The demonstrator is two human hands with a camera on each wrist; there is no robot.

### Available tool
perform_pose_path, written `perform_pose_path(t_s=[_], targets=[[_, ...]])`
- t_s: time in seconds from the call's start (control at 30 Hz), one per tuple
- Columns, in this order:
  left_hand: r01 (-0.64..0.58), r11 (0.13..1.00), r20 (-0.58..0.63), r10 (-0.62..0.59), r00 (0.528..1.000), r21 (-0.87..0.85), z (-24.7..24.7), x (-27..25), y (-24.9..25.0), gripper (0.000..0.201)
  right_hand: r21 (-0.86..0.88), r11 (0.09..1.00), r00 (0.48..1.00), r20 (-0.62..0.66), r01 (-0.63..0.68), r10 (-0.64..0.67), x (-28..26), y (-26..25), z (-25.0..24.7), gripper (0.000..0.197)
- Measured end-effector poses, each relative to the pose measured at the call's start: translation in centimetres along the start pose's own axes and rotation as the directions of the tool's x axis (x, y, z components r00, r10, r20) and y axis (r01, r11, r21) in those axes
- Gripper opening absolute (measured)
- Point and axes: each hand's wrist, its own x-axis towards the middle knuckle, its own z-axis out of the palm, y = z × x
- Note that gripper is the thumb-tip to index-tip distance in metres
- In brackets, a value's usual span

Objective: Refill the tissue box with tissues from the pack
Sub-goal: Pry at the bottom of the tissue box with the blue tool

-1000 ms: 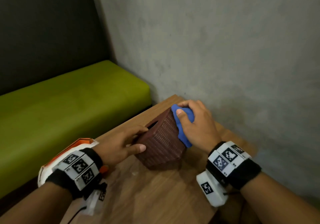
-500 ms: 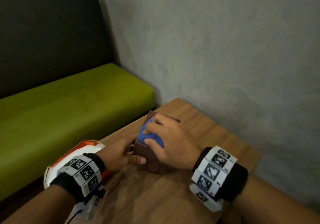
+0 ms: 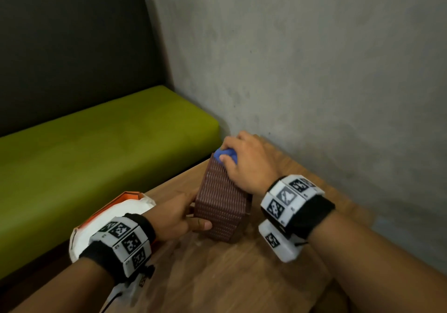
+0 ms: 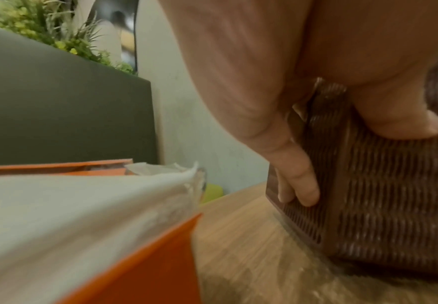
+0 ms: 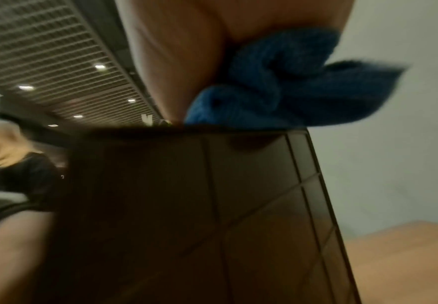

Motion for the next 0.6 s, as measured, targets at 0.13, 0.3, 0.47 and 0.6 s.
perform_pose_path(t_s=[0.13, 0.3, 0.47, 0.6], targets=[[0.001, 1.000, -0.019, -0.002, 1.000, -0.010, 0.5, 0.3, -0.5, 0.046, -0.026, 0.998, 0.997, 0.030, 0.066, -0.065, -0.7, -1.2, 0.4, 0.012], [0.025, 0.999, -0.036, -0.025, 0.999, -0.023, 0.5, 0.0, -0.7, 0.030, 0.062, 0.967, 0.960, 0.115, 0.248, -0.254, -4.1, -3.0, 0.2, 0.012], [0.023, 1.000, 0.019, -0.023, 1.000, 0.012, 0.3, 0.7, 0.4, 0.042, -0.074, 0.997, 1.000, -0.007, -0.023, 0.022, -0.2, -0.2, -0.3, 0.012], [0.050, 0.999, -0.012, -0.050, 0.999, -0.016, 0.2, 0.6, 0.0, 0.041, -0.039, 0.995, 0.995, 0.037, 0.089, -0.088, -2.1, -2.0, 0.2, 0.012]])
